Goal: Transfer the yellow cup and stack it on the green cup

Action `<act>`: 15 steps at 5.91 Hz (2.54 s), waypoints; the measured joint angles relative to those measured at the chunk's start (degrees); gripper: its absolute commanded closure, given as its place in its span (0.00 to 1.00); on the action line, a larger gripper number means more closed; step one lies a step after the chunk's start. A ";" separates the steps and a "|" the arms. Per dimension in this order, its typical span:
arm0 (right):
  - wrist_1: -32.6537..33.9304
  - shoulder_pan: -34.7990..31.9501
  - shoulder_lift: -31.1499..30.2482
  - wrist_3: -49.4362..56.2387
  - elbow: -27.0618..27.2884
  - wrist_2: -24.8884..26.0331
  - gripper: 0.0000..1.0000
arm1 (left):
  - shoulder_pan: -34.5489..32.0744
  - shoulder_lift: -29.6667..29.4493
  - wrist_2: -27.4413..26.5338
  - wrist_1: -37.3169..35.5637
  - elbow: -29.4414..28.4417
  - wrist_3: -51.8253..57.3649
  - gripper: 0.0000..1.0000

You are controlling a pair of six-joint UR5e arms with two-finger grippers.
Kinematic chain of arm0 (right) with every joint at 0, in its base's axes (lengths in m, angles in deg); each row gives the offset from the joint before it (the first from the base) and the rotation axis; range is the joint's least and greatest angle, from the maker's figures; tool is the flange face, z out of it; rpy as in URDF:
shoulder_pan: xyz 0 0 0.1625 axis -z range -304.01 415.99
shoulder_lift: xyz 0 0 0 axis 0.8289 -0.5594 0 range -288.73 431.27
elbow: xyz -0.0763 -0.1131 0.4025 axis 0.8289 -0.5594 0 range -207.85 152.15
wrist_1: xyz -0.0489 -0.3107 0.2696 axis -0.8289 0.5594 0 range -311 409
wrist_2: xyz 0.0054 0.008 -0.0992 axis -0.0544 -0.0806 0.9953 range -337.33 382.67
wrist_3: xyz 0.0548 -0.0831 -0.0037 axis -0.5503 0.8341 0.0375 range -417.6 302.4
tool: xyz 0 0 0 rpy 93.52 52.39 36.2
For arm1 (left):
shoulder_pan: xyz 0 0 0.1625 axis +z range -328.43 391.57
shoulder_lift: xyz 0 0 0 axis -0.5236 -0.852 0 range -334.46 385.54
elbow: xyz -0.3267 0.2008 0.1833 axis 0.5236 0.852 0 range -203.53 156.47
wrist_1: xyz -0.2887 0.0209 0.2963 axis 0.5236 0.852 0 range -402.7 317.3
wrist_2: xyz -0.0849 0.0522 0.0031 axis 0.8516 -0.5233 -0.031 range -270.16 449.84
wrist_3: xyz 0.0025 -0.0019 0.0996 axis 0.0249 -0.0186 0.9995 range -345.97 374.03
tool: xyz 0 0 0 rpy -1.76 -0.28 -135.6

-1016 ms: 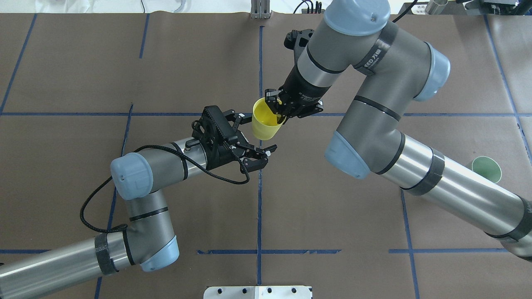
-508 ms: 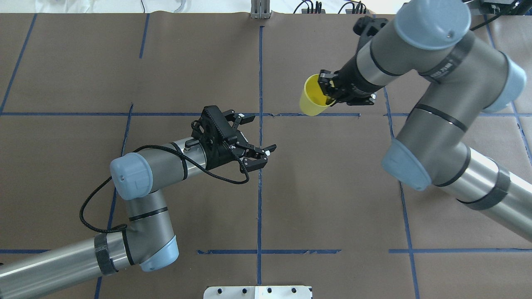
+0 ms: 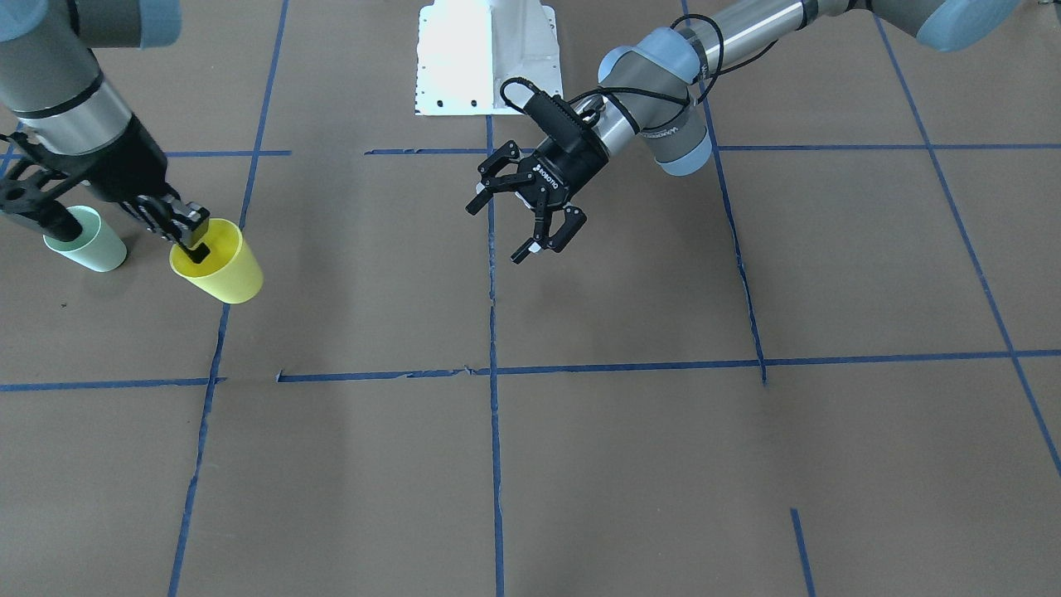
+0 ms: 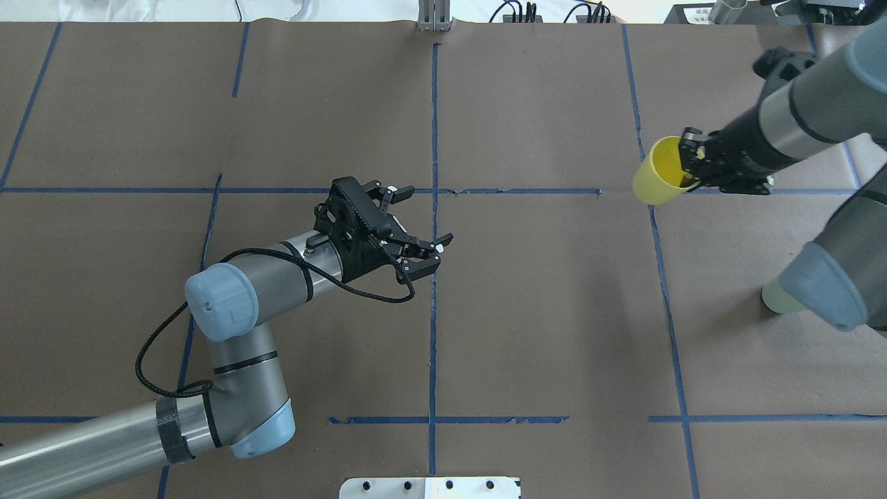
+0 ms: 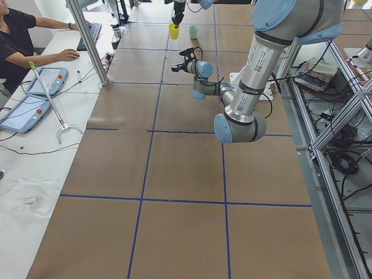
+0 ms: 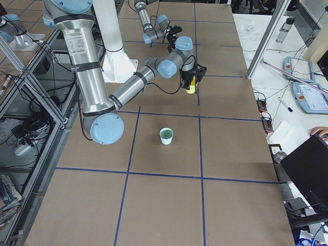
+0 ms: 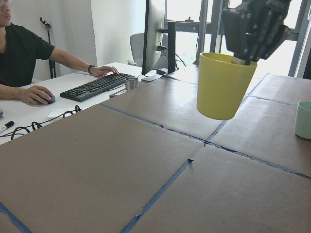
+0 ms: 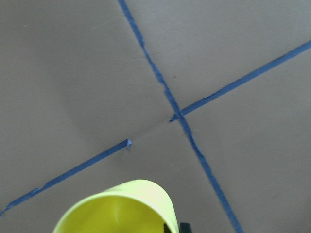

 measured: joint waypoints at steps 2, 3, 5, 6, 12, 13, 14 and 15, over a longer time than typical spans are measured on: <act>-1.39 -4.61 -10.81 9.20 2.35 -2.15 1.00 | 0.92 0.20 -1.24 -0.02 -0.08 -0.03 0.00; -3.83 -5.81 -15.59 13.38 2.42 -2.29 1.00 | 1.20 0.23 -1.36 -0.02 -0.08 -0.06 0.00; -7.75 -6.77 -21.21 17.17 1.69 -2.72 1.00 | 1.77 1.30 -1.40 0.04 -0.13 -0.12 0.00; -8.20 -6.84 -21.91 17.54 1.42 -3.40 1.00 | 1.99 1.93 -1.40 0.12 -0.11 -0.12 0.00; -8.55 -6.81 -24.32 17.75 -0.21 -4.10 1.00 | 2.19 2.16 -1.45 0.16 -0.05 -0.12 0.00; -8.55 -6.80 -24.50 17.73 -0.23 -4.10 1.00 | 2.30 2.08 -1.53 0.16 -0.05 -0.12 0.00; -8.49 -6.76 -24.66 17.73 -0.30 -4.10 0.99 | 2.94 2.05 -2.61 0.14 -0.05 -0.12 0.00; -8.40 -6.73 -24.82 17.78 -0.38 -4.10 0.98 | 4.00 2.05 -4.49 0.12 -0.04 -0.12 0.00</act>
